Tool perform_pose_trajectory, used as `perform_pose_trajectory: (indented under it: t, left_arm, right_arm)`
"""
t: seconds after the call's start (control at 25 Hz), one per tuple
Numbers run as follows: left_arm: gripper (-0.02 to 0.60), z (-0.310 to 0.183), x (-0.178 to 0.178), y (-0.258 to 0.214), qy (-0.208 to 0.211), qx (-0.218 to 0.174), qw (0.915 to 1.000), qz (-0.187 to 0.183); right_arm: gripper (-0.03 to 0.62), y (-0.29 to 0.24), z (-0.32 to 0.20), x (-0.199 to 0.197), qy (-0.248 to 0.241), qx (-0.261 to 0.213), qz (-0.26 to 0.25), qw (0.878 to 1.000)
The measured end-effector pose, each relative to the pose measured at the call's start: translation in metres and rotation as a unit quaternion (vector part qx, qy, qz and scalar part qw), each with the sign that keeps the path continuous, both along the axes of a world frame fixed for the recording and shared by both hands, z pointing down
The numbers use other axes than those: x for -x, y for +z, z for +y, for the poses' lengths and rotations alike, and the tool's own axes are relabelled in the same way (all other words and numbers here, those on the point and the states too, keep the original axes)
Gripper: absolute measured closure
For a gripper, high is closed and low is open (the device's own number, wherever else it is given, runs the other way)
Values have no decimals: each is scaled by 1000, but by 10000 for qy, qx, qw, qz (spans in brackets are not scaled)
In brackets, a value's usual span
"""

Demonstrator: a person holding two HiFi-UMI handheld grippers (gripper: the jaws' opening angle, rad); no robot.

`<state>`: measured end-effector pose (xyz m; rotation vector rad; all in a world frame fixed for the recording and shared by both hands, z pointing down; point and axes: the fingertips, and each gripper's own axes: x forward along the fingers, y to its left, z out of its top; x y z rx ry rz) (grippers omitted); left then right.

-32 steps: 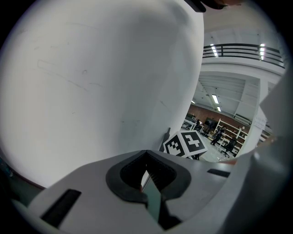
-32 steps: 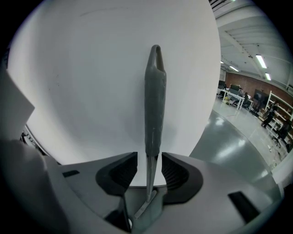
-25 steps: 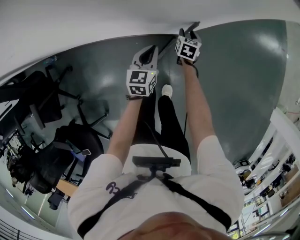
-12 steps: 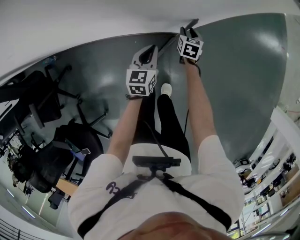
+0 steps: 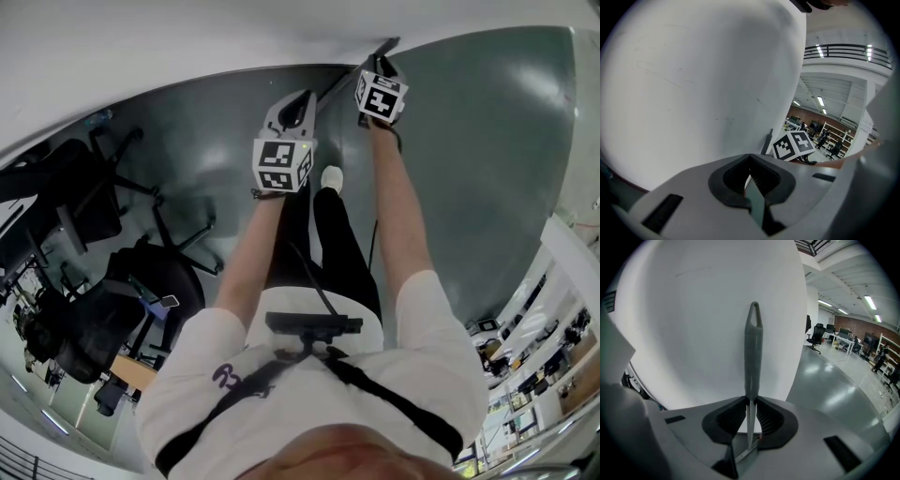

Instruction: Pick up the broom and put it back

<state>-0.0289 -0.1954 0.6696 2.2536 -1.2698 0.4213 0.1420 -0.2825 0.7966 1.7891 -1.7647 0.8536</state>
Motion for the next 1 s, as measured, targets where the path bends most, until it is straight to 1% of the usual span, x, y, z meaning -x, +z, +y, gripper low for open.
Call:
perform_pose_trajectory:
  t: [0.16,0.28,0.48,0.56,0.68,0.8,1.0]
  left_arm:
    - [569,-1,2,1,-31,14,10000,-5]
    - [569,-1,2,2,-45,27,10000,-9]
    - [569,-2,4,1,-69,19,10000,-1]
    - [569,-2,6,1,-74,18,10000,0]
    - [569,-3,9,1,-83,25,10000,-8]
    - [569,-2,12,4,-85,33,10000,-17]
    - [569,0,17,6,-103,78,9999,-37]
  right_arm:
    - [514,-2,-1,-8,335,-70,-37,9994]
    - [514,-3,3,-22,858,-9,-106,9963]
    - [514,-8,19,-44,1880,43,-20,9822]
    - [514,-12,22,-45,2137,6,6,9769]
    - [514,-19,11,-40,2160,-195,-20,9762]
    - [514,-12,10,-42,2161,-87,-80,9763]
    - [514,-9,0,-43,1830,-92,-369,9824]
